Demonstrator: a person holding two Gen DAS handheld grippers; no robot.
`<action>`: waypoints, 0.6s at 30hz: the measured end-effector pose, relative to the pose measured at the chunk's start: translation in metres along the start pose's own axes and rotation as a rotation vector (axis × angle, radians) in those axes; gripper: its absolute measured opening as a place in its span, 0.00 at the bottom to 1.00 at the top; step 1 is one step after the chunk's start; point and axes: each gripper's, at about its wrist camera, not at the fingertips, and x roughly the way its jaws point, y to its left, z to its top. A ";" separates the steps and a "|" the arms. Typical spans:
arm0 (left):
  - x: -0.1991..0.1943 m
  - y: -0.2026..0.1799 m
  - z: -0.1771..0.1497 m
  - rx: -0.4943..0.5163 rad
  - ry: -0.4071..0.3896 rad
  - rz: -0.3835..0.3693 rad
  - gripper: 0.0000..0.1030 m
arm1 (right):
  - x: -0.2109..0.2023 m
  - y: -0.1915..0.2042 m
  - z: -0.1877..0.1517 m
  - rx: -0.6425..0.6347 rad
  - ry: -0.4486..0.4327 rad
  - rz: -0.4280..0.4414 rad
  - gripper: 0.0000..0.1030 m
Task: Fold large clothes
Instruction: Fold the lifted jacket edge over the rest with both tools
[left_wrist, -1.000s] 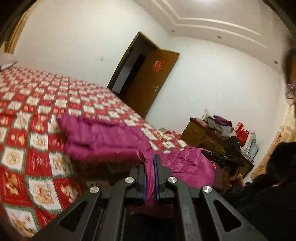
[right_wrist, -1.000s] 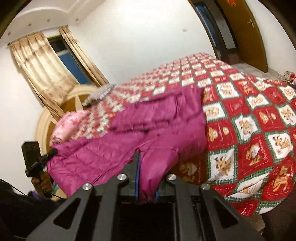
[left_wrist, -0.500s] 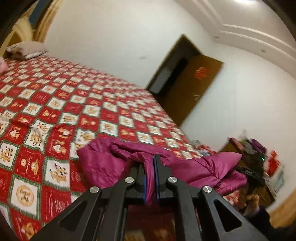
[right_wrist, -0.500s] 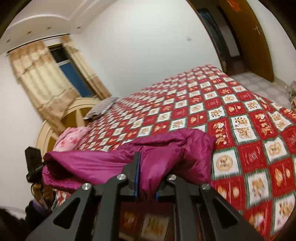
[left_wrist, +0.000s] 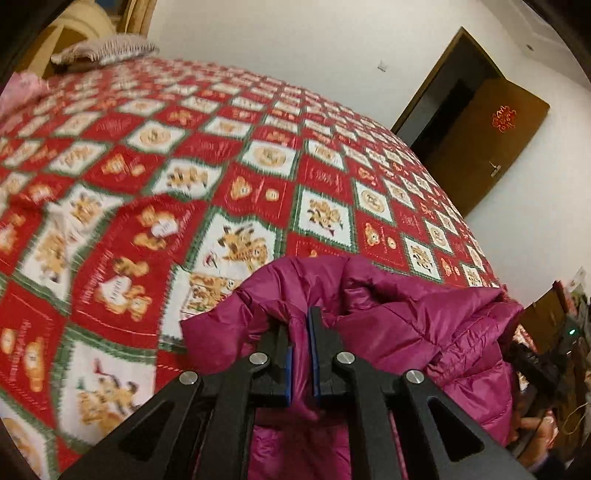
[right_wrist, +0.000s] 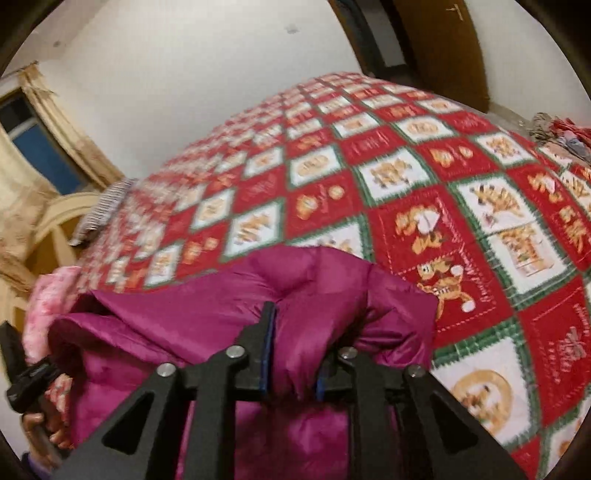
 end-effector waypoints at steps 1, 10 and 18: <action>0.004 0.006 0.001 -0.025 0.013 -0.021 0.07 | 0.004 0.001 -0.001 -0.001 -0.016 -0.018 0.26; -0.022 0.038 0.023 -0.177 0.029 -0.259 0.10 | 0.005 0.001 0.001 -0.020 -0.020 0.070 0.79; -0.066 0.028 0.054 -0.156 -0.102 -0.107 0.34 | -0.076 0.010 0.020 -0.060 -0.168 0.068 0.81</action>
